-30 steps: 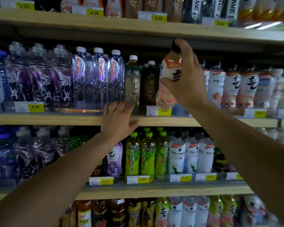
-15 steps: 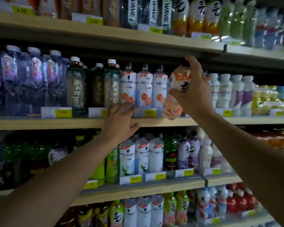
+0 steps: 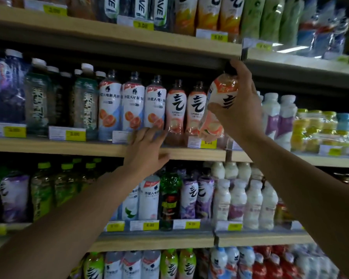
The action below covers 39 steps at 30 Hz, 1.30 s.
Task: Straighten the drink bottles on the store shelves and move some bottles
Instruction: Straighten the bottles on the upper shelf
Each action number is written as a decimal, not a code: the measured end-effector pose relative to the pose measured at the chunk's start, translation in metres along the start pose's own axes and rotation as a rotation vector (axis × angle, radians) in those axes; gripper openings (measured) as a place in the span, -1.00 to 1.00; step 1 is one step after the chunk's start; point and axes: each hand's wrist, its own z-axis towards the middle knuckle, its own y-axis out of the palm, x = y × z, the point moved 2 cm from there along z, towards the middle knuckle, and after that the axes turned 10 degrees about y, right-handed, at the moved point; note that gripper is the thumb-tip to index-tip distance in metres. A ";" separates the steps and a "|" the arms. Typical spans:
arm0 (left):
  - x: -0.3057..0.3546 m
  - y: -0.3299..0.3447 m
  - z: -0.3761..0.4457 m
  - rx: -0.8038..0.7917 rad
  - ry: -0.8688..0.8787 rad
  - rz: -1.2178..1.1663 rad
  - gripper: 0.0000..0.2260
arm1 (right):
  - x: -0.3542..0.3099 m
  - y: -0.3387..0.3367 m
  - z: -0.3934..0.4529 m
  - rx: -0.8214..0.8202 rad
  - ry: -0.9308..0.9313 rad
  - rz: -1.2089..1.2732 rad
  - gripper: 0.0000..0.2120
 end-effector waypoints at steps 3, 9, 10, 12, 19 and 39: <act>0.009 0.007 0.004 -0.022 -0.017 0.054 -0.31 | 0.009 -0.001 0.012 0.008 -0.039 0.052 -0.14; 0.010 0.011 0.005 -0.015 -0.028 0.109 -0.27 | 0.016 0.013 0.026 -0.006 -0.089 0.100 -0.14; 0.010 0.012 0.005 -0.008 -0.026 0.111 -0.27 | 0.017 0.015 0.026 -0.013 -0.088 0.101 -0.14; 0.010 0.014 0.006 0.012 -0.020 0.107 -0.27 | 0.018 0.020 0.027 -0.029 -0.085 0.122 -0.13; 0.010 0.019 0.004 0.052 -0.019 0.111 -0.29 | 0.016 0.032 0.032 -0.054 -0.122 0.080 -0.13; 0.046 0.028 0.031 0.059 -0.009 0.110 -0.36 | 0.048 0.004 0.052 -0.016 -0.076 0.003 -0.15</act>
